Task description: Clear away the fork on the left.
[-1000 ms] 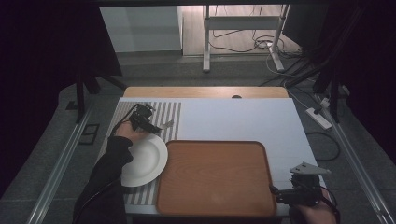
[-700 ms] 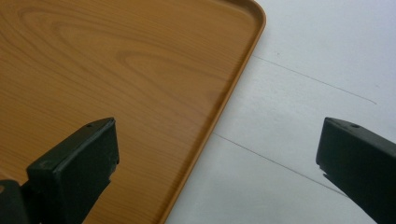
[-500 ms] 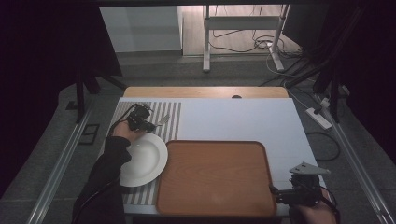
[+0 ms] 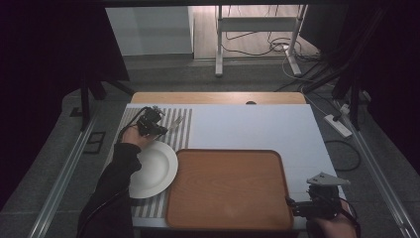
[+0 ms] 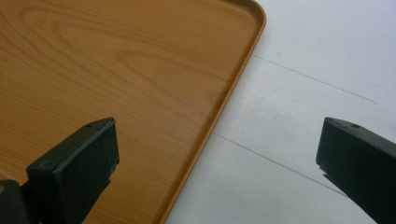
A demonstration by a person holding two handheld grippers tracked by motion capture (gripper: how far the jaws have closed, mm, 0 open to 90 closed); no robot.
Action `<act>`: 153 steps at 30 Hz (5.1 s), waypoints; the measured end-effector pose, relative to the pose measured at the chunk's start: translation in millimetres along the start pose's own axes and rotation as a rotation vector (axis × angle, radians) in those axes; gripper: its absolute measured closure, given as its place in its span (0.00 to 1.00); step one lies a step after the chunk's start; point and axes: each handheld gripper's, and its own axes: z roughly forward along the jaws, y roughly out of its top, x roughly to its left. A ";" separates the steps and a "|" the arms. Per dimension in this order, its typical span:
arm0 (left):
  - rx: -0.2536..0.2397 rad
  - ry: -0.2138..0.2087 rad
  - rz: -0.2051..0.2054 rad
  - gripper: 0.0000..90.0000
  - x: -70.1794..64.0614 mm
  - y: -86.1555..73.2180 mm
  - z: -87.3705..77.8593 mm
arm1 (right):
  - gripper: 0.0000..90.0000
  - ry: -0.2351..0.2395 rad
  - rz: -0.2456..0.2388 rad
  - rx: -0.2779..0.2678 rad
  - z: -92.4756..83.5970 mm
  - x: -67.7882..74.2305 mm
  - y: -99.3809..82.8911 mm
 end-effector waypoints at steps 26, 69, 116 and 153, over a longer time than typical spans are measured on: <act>-0.022 -0.032 0.112 0.96 -43.2 49.4 -4.8 | 0.00 0.001 0.007 -0.004 0.0 -0.5 0.0; 0.108 -0.185 0.201 0.96 -177.1 33.4 -0.6 | 0.00 0.011 0.001 -0.016 -1.4 -0.6 -0.4; 0.046 -0.147 0.145 0.99 -221.3 -35.6 -1.6 | 0.00 0.019 -0.013 -0.027 -2.8 1.2 -0.6; 0.076 -0.091 0.009 0.99 -172.5 -52.6 -11.2 | 0.00 0.018 -0.013 -0.025 -2.7 1.2 -0.7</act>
